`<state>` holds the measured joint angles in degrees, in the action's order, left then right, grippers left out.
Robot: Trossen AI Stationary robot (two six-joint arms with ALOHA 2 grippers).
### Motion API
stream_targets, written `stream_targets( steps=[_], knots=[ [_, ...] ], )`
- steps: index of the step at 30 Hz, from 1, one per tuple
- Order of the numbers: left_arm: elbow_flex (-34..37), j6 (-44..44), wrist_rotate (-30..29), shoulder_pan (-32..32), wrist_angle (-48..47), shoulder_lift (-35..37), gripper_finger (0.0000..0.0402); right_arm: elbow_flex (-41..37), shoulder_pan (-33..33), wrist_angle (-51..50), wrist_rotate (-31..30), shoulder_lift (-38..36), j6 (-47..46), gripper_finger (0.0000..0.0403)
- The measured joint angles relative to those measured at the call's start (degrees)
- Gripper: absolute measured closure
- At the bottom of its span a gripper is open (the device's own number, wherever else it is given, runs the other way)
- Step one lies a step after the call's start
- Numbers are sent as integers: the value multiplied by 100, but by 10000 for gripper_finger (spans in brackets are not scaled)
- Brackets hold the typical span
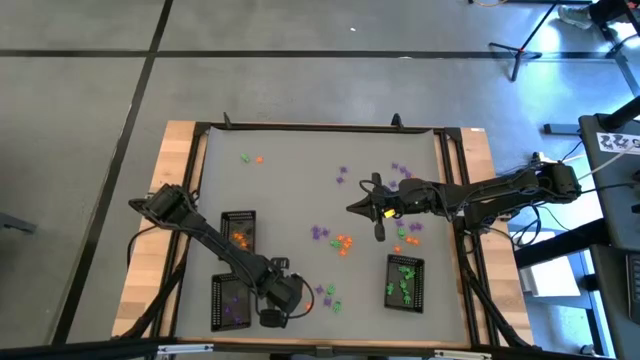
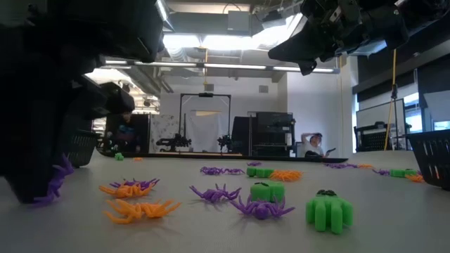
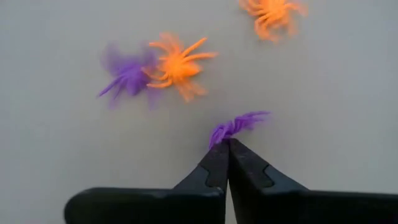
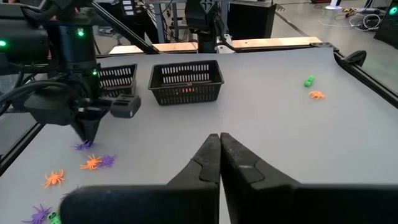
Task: Sort Halloween decoration
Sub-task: Put the purple spider toy into the bottom left black basket
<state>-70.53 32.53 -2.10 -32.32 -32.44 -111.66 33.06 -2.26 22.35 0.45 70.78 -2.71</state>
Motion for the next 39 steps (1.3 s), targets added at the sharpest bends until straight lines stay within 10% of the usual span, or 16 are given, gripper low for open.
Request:
stream_targets(
  steps=[12, 39],
  knots=[
    [-1693, -271, -446, 44, -2524, 13, 401, 0, 0, 2, 15, 0, -34, 398],
    [-217, -135, -228, 59, -215, 17, 248, 0, 0, -20, 20, 0, -45, 398]
  ],
)
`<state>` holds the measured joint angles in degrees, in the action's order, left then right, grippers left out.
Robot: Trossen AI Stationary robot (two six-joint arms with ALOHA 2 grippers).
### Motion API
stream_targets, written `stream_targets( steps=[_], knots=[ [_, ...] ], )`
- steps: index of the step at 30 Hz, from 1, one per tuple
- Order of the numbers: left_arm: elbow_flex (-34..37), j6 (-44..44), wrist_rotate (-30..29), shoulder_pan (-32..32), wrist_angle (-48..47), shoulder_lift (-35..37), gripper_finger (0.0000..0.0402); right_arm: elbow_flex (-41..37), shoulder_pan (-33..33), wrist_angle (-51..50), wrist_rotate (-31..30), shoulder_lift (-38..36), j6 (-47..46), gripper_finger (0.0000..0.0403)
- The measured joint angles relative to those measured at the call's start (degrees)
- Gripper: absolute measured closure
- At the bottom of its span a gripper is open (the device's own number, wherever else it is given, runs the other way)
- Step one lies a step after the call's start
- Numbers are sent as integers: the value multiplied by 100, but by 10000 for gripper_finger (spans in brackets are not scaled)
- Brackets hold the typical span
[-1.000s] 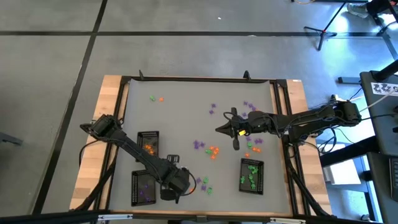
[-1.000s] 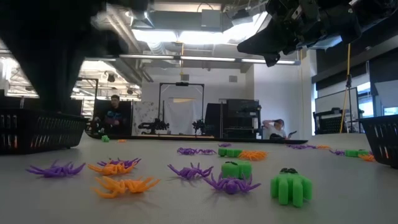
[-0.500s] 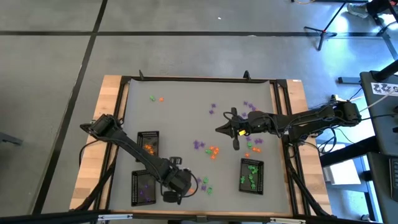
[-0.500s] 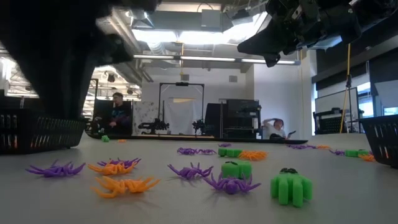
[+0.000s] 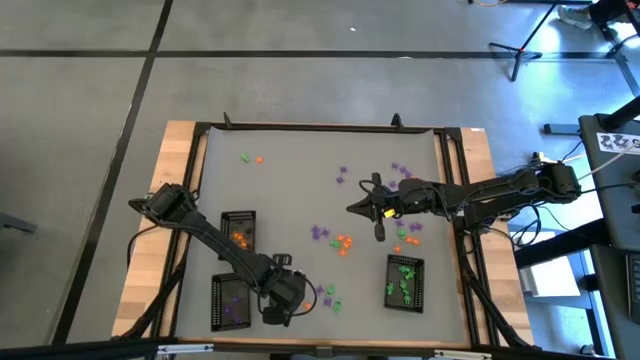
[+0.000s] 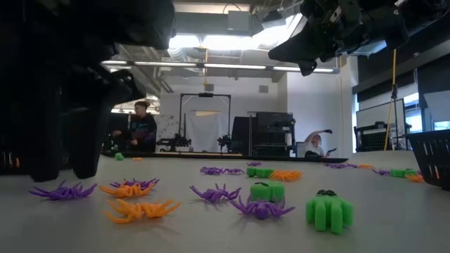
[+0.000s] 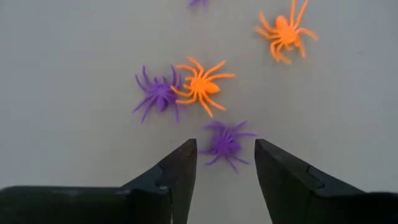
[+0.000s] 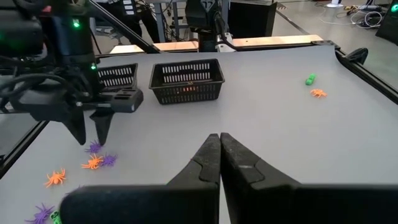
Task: Sort Halloween decoration
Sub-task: Put the purple spider toy into the bottom left black basket
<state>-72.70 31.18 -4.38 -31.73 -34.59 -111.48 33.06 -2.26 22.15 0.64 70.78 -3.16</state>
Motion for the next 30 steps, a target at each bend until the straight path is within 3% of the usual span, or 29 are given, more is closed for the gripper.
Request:
stream_targets(
  steps=[12, 18, 30],
  knots=[
    [477, 4, -107, -2, 772, 28, 249, 0, 1, 4, 0, 0, 1, 398],
    [509, -4, -105, -2, 721, 33, 256, 0, 2, 4, 0, 0, 2, 398],
    [513, -18, 32, 38, 684, 29, 360, 0, 1, 2, 0, 0, 2, 398]
  ],
)
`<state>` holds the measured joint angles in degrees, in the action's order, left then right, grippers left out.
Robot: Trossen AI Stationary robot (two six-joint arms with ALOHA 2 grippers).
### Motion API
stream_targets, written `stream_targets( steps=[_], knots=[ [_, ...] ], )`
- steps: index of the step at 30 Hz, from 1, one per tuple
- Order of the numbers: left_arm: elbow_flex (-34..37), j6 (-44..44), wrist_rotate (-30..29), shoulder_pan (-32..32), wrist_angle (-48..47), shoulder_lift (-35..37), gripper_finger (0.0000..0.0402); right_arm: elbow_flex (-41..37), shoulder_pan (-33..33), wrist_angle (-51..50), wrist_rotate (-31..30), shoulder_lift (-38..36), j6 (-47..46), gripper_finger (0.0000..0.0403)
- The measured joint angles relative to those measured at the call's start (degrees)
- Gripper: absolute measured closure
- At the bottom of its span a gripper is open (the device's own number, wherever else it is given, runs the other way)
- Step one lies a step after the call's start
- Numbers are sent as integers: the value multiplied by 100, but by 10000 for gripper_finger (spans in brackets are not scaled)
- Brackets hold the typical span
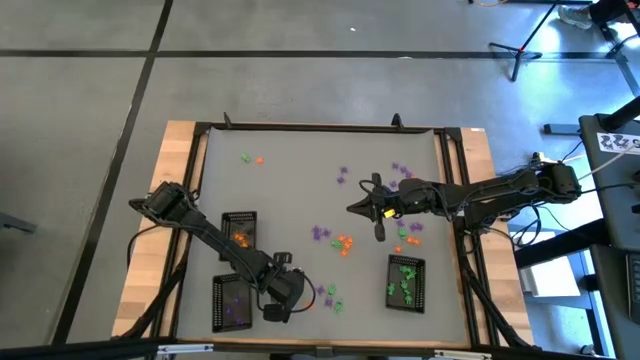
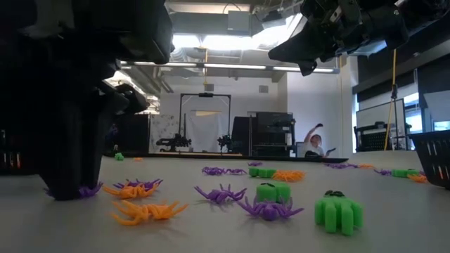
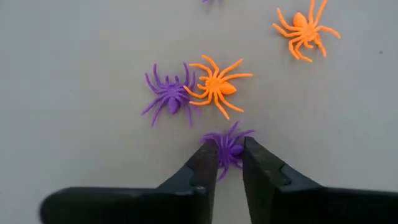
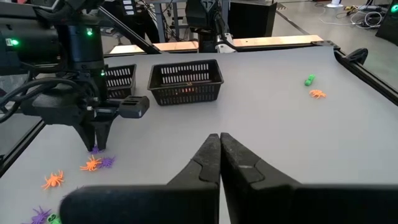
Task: Sort Halloween decoration
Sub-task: Put the purple spider toy into the bottom left black basket
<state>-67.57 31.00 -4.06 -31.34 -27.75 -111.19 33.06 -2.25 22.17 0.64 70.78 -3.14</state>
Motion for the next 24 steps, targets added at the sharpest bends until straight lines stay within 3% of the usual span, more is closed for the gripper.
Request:
stream_targets(
  steps=[7, 18, 24],
  knots=[
    [-224, 13, 250, 146, -357, 78, 395, 0, 1, 26, 0, 2, 2, 398],
    [-1566, 32, 164, 159, -2715, 218, 401, -2, 1, 22, 0, 2, 2, 398],
    [-2447, 609, 334, -103, -4094, 223, 401, -2, 1, 0, 2, 2, 0, 398]
  ],
)
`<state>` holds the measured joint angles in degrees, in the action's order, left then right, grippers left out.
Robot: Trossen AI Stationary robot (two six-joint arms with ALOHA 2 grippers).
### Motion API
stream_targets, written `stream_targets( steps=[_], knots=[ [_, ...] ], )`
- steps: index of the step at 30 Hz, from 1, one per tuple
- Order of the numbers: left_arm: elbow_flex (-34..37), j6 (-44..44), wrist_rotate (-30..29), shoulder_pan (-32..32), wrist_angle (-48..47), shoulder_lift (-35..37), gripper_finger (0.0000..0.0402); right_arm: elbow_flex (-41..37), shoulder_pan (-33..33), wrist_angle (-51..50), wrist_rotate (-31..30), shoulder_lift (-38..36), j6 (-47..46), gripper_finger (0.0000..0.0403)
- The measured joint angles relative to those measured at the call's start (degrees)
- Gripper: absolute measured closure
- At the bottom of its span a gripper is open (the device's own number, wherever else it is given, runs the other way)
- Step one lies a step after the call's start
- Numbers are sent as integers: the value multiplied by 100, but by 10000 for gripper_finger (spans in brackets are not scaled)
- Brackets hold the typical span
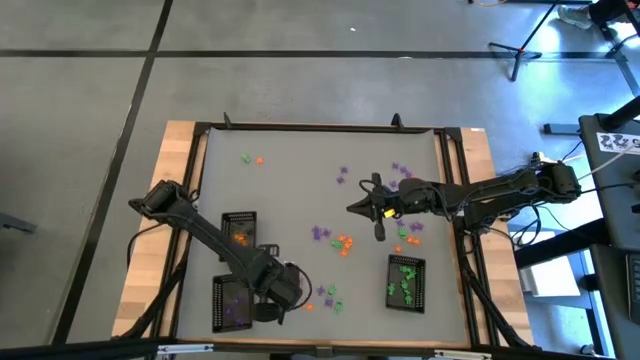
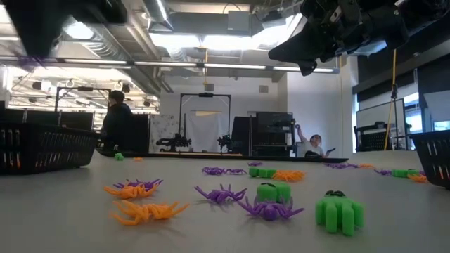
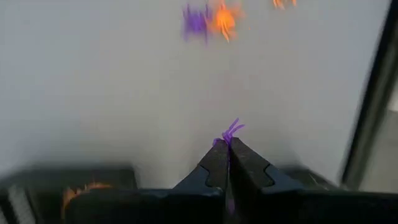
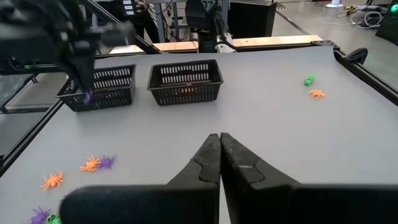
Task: Sort Halloween decoration
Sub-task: Put the purple spider toy into the bottom left black basket
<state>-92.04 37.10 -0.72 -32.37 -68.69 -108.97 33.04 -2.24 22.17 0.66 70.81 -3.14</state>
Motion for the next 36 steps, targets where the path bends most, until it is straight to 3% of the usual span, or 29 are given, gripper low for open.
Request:
stream_targets(
  steps=[4, 12, 18, 30, 36],
  knots=[
    [-358, 870, 437, -326, -930, 7, 401, 0, -2, -9, 0, 0, 0, 398],
    [-67, 1954, 933, -904, -977, 9, 401, 0, -2, 18, 0, 0, 0, 398],
    [150, 2336, 632, -962, -985, 9, 394, 0, -2, 30, 0, 0, -2, 398],
    [268, 2389, 463, -880, -1125, 54, 291, 0, -2, 24, 0, 0, -109, 398],
    [270, 2363, -408, -937, -796, 531, 287, 0, -2, 24, 0, 0, -109, 398]
  ],
)
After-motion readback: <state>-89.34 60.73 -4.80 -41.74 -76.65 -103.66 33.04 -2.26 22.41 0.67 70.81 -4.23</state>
